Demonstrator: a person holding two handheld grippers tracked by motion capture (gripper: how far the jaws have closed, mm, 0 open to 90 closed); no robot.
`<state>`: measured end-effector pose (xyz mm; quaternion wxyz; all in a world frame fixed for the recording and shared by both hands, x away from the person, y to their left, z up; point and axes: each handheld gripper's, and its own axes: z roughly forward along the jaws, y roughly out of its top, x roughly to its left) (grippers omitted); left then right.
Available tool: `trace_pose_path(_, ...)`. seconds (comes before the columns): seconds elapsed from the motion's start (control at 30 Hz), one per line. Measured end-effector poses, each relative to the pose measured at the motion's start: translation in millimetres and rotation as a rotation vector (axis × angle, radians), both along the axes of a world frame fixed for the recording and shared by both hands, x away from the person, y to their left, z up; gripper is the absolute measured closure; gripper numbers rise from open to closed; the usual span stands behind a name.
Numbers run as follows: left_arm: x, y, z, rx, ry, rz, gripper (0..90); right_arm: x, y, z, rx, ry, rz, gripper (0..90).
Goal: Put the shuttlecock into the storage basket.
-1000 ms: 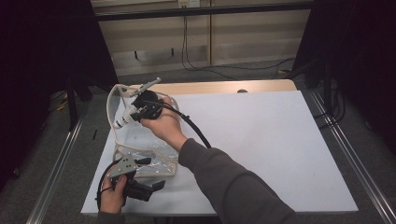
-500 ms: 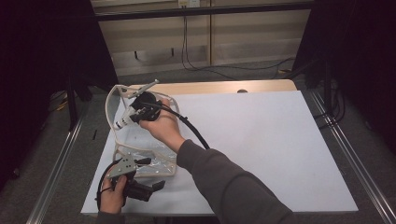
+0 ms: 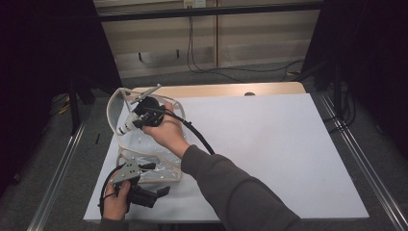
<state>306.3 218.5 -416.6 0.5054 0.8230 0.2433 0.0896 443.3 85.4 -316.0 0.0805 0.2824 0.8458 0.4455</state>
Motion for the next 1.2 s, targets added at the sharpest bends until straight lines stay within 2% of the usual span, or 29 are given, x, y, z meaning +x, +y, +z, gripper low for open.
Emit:
trace_pose_path(0.57, -0.1, 0.0, -0.4, -0.003, 0.003, 0.0, 3.0, -2.9, 4.4, -3.1, 0.003, 0.003, -0.013, 87.0)
trace_pose_path(0.83, -0.2, 0.0, -0.3, -0.002, 0.001, 0.001, 3.0, -6.2, 5.9, 0.7, 0.001, 0.0, -0.015, 86.9)
trace_pose_path(1.2, -0.2, 0.1, -0.4, -0.001, 0.001, 0.0, 3.0, -5.7, 6.3, -10.0, -0.006, 0.007, -0.011, 87.0)
